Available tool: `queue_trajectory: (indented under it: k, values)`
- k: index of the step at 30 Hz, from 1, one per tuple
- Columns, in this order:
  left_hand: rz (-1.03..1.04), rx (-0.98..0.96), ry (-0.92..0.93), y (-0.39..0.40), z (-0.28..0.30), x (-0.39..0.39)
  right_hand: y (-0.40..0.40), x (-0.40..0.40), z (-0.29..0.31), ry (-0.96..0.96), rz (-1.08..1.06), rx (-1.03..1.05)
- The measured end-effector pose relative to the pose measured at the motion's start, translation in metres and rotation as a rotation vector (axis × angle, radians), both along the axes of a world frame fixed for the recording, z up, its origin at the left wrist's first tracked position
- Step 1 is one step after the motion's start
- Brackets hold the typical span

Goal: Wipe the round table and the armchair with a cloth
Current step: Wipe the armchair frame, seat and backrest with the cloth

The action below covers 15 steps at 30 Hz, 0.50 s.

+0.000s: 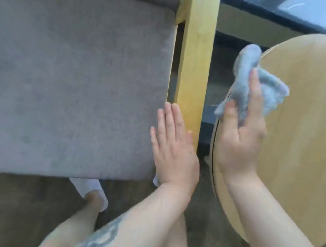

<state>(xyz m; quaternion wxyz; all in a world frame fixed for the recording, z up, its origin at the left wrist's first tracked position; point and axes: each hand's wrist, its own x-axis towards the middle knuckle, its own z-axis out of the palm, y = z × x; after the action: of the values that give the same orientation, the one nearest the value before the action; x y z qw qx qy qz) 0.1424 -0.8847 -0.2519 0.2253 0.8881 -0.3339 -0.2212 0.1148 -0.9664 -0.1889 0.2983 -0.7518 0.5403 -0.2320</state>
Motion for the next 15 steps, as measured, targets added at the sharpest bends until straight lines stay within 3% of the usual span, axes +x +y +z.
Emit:
queue_trajectory:
  k: [2, 4, 7, 9, 13, 15]
  values:
    - [0.141, 0.045, 0.033, -0.001, 0.002, -0.010, -0.006, 0.003, -0.027, 0.222, 0.452, -0.004]
    - [0.180, 0.051, 0.038, -0.005, 0.000, -0.009, -0.039, 0.003, -0.052, 0.373, 0.691, -0.059]
    - [0.176, 0.086, -0.028, -0.003, -0.006, -0.007, -0.094, 0.034, -0.059, 0.407, 0.613, -0.094]
    - [0.240, 0.135, -0.050, -0.008, -0.004, -0.014, -0.086, 0.036, -0.053, 0.450, 0.563, -0.075]
    - [0.752, 0.234, 0.028, -0.052, 0.006, -0.021, -0.063, -0.011, -0.045, 0.458, 1.057, -0.174]
    - [0.835, 0.234, -0.025, -0.063, 0.004, -0.022, -0.107, -0.003, -0.050, 0.456, 1.098, -0.250]
